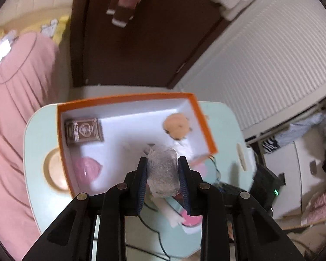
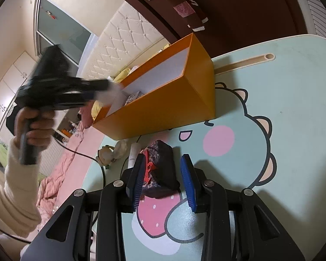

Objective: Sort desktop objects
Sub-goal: 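Move bubble-wrap bag to table with left tool while right tool nudges dark block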

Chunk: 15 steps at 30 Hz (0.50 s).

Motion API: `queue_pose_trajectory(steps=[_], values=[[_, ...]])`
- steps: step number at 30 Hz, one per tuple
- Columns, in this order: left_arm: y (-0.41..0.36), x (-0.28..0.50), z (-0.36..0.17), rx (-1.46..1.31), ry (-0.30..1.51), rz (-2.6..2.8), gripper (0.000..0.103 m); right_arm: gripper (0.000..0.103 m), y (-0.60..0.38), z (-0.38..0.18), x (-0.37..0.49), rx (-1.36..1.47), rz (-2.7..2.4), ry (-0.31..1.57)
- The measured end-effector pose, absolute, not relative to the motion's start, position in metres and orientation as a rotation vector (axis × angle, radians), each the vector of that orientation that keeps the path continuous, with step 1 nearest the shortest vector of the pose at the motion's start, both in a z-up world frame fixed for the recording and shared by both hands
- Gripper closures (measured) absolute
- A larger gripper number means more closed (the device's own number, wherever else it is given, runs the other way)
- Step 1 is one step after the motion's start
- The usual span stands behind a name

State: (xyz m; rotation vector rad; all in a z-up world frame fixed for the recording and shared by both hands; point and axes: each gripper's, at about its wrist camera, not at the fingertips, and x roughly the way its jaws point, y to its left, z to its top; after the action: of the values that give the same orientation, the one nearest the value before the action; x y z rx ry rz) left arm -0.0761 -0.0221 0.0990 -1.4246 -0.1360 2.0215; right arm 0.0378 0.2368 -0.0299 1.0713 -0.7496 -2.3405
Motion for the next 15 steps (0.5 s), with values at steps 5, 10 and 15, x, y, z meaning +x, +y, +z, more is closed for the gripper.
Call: queue_pose_trajectory(steps=[5,10,15], values=[[-0.032,-0.031,0.076,-1.435,-0.116,2.000,0.077,0.068,0.238,-0.030,0.038,1.080,-2.340,-0.754],[-0.042,-0.005,0.040,-1.434,-0.107,2.094,0.077,0.068,0.238,-0.030,0.038,1.085,-2.341,-0.748],[-0.044,0.008,0.019,-1.380,-0.050,2.195,0.076,0.068,0.236,-0.030,0.038,1.093,-2.343,-0.733]])
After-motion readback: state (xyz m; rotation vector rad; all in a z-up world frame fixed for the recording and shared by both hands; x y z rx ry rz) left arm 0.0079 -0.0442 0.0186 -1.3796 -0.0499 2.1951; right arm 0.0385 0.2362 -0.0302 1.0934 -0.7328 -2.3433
